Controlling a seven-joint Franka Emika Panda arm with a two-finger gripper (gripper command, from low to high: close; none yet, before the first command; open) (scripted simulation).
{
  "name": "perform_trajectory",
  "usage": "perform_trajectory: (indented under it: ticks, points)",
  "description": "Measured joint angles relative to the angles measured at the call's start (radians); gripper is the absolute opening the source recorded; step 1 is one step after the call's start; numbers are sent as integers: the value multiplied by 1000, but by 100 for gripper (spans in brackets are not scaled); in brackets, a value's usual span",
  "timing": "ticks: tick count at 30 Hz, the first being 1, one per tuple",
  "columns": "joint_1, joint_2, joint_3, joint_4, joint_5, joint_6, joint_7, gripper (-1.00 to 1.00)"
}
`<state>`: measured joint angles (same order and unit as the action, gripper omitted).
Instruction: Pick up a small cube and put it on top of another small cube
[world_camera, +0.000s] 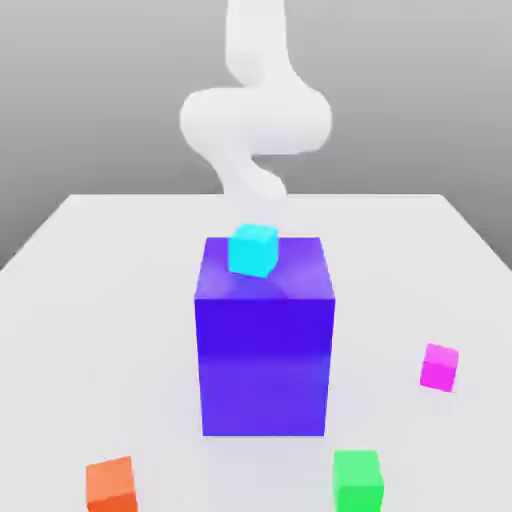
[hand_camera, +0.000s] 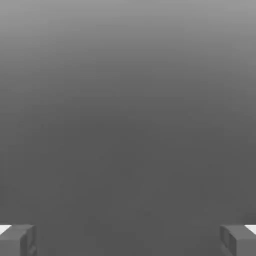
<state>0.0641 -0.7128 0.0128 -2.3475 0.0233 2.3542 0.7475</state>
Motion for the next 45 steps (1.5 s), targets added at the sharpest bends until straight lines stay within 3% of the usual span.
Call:
perform_trajectory:
  ticks: [15,21,27,28,36,41,45]
  points:
    - [349,548,183,-294,68,340,-273,0]
    - [470,769,244,-404,-70,477,-259,0]
    - [590,988,100,-379,-235,643,-148,0]
    - [610,1018,77,-373,-246,668,-138,-100]
    - [601,1001,88,-377,-242,653,-142,-100]
    - [555,831,166,-412,-108,521,-243,-100]
    - [442,812,108,-323,-57,412,-392,-100]
